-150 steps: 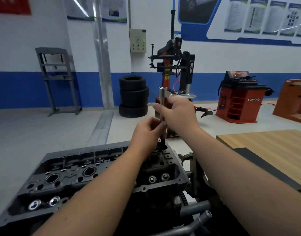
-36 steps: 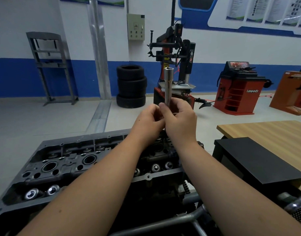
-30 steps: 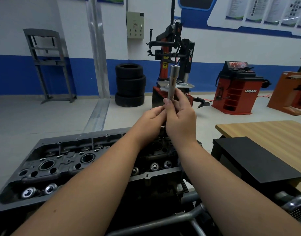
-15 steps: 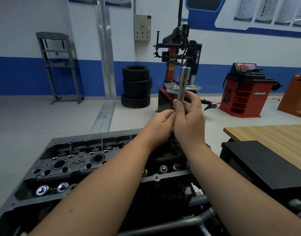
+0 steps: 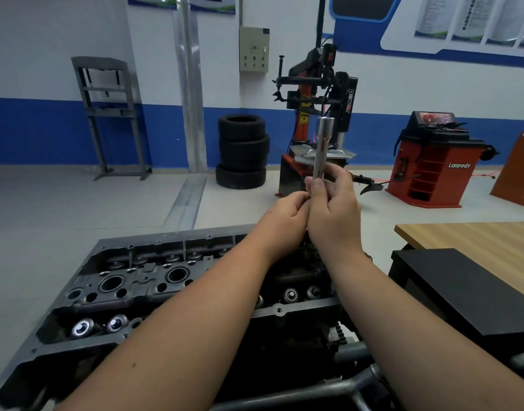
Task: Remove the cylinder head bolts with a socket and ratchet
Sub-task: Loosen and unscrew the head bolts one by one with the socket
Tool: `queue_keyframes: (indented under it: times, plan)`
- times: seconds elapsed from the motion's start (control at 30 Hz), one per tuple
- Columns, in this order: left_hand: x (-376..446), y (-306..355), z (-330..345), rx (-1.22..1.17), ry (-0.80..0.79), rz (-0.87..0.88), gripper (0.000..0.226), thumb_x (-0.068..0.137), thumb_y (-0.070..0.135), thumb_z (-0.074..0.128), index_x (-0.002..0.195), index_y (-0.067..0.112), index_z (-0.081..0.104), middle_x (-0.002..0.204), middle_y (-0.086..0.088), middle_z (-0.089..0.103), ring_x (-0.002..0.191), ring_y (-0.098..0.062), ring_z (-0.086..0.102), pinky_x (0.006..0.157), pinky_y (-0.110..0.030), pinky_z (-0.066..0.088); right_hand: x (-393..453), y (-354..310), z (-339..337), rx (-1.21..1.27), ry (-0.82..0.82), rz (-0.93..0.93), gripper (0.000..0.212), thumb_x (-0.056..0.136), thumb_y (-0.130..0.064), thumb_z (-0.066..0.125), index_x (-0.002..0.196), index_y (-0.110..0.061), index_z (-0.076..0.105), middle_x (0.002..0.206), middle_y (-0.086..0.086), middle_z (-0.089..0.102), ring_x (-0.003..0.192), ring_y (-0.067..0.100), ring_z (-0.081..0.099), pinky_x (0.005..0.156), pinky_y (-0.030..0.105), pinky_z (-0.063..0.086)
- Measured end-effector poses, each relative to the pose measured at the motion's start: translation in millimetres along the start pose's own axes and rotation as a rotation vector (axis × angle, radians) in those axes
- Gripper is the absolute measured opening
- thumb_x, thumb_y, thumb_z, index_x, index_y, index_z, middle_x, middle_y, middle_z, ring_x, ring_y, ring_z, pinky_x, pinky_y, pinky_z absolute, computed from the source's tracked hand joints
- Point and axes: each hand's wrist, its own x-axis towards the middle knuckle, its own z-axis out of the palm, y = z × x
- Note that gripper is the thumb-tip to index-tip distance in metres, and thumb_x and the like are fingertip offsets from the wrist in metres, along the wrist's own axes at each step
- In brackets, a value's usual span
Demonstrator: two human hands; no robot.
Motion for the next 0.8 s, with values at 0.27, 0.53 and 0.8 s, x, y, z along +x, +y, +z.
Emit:
queue_keyframes:
  times: [0.27, 0.53, 0.8]
  plan:
    - [2.4, -2.5, -1.2, 0.025, 0.102, 0.025, 0.011, 0.100, 0.034, 0.062, 0.109, 0.027, 0.064, 0.099, 0.007, 0.073, 0.091, -0.010, 0.070, 0.077, -0.033, 0.060, -0.3, 2.1, -0.9, -0.156, 0.007, -0.145, 0.027, 0.100, -0.021, 0.059, 0.124, -0.013, 0.067, 0.093, -0.010, 0.067, 0.084, -0.002, 0.061, 0.081, 0.022, 0.053]
    - [0.5, -0.9, -2.8, 0.001, 0.083, 0.050, 0.014, 0.104, 0.040, 0.055, 0.104, 0.033, 0.067, 0.092, 0.012, 0.075, 0.087, -0.006, 0.070, 0.075, -0.030, 0.056, -0.2, 0.3, 0.9, -0.088, 0.015, -0.076, 0.030, 0.098, -0.027, 0.062, 0.126, -0.016, 0.061, 0.104, -0.005, 0.066, 0.093, 0.002, 0.061, 0.085, 0.027, 0.051]
    - [-0.2, 0.1, -1.4, -0.093, -0.004, -0.010, 0.029, 0.105, 0.047, 0.051, 0.120, 0.029, 0.067, 0.107, 0.004, 0.076, 0.104, -0.017, 0.071, 0.095, -0.049, 0.058, -2.0, -0.2, -2.0, -0.018, -0.010, -0.037, 0.044, 0.105, -0.022, 0.048, 0.149, -0.016, 0.043, 0.106, -0.009, 0.070, 0.101, -0.008, 0.063, 0.088, 0.011, 0.048]
